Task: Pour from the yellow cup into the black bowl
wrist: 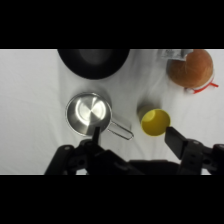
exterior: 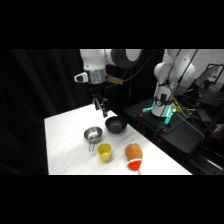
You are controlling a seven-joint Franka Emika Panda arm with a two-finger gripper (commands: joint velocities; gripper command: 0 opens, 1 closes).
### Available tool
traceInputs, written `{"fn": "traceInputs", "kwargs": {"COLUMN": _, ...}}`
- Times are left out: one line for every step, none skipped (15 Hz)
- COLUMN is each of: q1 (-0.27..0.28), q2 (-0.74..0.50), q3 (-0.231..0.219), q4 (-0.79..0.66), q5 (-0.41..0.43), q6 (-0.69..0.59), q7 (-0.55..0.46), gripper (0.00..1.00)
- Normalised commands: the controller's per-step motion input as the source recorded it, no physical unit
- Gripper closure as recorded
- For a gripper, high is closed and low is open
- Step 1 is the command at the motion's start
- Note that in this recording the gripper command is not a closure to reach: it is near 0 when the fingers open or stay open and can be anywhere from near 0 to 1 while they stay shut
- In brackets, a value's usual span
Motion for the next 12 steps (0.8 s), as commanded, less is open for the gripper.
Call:
{"fn": "traceInputs", "kwargs": {"q1": -0.009, "q2": -0.05, "q3": 0.054, "q4": -0.04, "q5": -0.039, "q6": 0.0, "q7": 0.05, "gripper": 0.0}}
{"fn": "traceInputs", "kwargs": {"q1": 0.022, "q2": -0.09, "q3": 0.073, "q4": -0.08, "q5": -0.088, "q6": 0.04, "q7": 0.13, "gripper": 0.0}}
{"fn": "traceInputs", "kwargs": {"q1": 0.049, "q2": -0.1, "q3": 0.097, "q4": -0.07, "q5": -0.049, "q6": 0.02, "q7": 0.12, "gripper": 0.0}}
{"fn": "traceInputs", "kwargs": {"q1": 0.062, "q2": -0.08, "q3": 0.104, "q4": -0.05, "q5": 0.007, "q6": 0.04, "q7": 0.12, "gripper": 0.0}}
{"fn": "traceInputs", "kwargs": {"q1": 0.088, "q2": -0.05, "q3": 0.113, "q4": -0.04, "q5": 0.003, "q6": 0.06, "q7": 0.15, "gripper": 0.0}}
{"fn": "traceInputs", "kwargs": {"q1": 0.116, "q2": -0.03, "q3": 0.122, "q4": -0.03, "q5": -0.021, "q6": 0.09, "q7": 0.19, "gripper": 0.0}}
{"fn": "traceInputs", "kwargs": {"q1": 0.135, "q2": -0.01, "q3": 0.132, "q4": -0.02, "q5": -0.024, "q6": 0.1, "q7": 0.21, "gripper": 0.0}}
{"fn": "traceInputs", "kwargs": {"q1": 0.137, "q2": 0.0, "q3": 0.13, "q4": -0.01, "q5": -0.03, "q6": 0.1, "q7": 0.19, "gripper": 0.0}}
{"fn": "traceInputs", "kwargs": {"q1": 0.144, "q2": 0.01, "q3": 0.128, "q4": 0.01, "q5": -0.048, "q6": 0.12, "q7": 0.2, "gripper": 0.0}}
{"fn": "traceInputs", "kwargs": {"q1": 0.138, "q2": 0.03, "q3": 0.119, "q4": 0.03, "q5": -0.058, "q6": 0.17, "q7": 0.21, "gripper": 0.0}}
{"fn": "traceInputs", "kwargs": {"q1": 0.116, "q2": 0.05, "q3": 0.098, "q4": 0.04, "q5": -0.05, "q6": 0.21, "q7": 0.2, "gripper": 0.0}}
{"fn": "traceInputs", "kwargs": {"q1": 0.094, "q2": 0.06, "q3": 0.087, "q4": 0.05, "q5": -0.008, "q6": 0.23, "q7": 0.15, "gripper": 0.0}}
